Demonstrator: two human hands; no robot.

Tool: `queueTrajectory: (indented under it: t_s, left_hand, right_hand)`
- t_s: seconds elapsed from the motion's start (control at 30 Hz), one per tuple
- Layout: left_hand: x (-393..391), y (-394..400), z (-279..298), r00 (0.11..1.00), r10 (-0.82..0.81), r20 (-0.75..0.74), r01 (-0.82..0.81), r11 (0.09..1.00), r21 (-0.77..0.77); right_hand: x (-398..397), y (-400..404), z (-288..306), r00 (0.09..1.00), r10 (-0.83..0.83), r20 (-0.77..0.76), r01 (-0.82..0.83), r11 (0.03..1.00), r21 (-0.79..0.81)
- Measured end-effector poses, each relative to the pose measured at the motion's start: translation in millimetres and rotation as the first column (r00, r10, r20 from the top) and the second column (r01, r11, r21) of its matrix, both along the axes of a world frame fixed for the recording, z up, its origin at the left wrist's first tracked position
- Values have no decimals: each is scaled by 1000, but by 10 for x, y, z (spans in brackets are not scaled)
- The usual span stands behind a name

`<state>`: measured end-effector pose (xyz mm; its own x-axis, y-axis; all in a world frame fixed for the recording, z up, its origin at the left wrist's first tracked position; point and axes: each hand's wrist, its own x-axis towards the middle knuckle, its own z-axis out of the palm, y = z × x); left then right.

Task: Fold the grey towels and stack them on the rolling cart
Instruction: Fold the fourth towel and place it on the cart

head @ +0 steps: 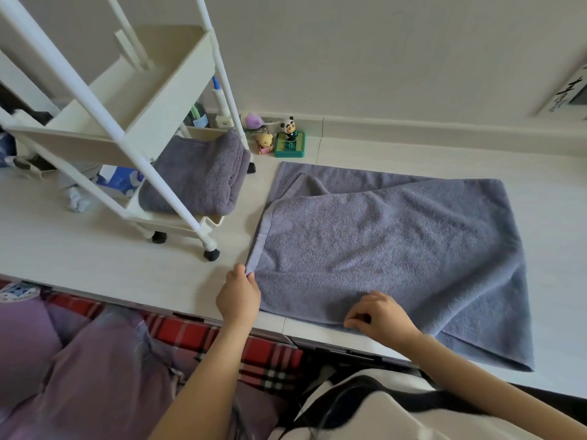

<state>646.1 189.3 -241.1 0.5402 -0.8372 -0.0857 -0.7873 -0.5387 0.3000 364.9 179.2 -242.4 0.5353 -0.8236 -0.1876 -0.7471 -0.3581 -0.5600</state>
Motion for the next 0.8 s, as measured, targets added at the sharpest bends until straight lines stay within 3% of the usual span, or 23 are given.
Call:
queueTrajectory:
  t_s: [0.1, 0.2, 0.27, 0.4, 0.5, 0.67, 0.8]
  left_hand:
    - [-2, -77, 6, 997, 10, -76, -16, 997, -80]
    - [-29, -136, -12, 967, -82, -240, 27, 974, -225]
    - [-30, -159, -9, 946, -121, -301, 47, 970, -240]
    - [-39, -118, 11, 953, -146, -264, 93, 974, -206]
    - [-132, -35, -4, 984, -127, -127, 112, 987, -119]
    - [-249, -56, -77, 990, -137, 27, 139, 983, -118]
    - [-306, -95, -34, 994, -7, -109, -13, 983, -183]
  right_hand:
    - [17, -28, 0, 999, -38, -3, 38, 999, 38]
    - [45, -31, 7, 993, -114, 5, 114, 993, 25]
    - [54, -44, 5, 986, -170, 5, 169, 985, 14]
    - [-93, -80, -55, 961, -273, -40, 270, 960, -74]
    - [-218, -98, -58, 939, -319, -126, 303, 944, -127]
    - [-206, -115, -39, 926, -332, -180, 307, 939, -153]
    - [-165, -111, -27, 924, -343, -168, 317, 934, -166]
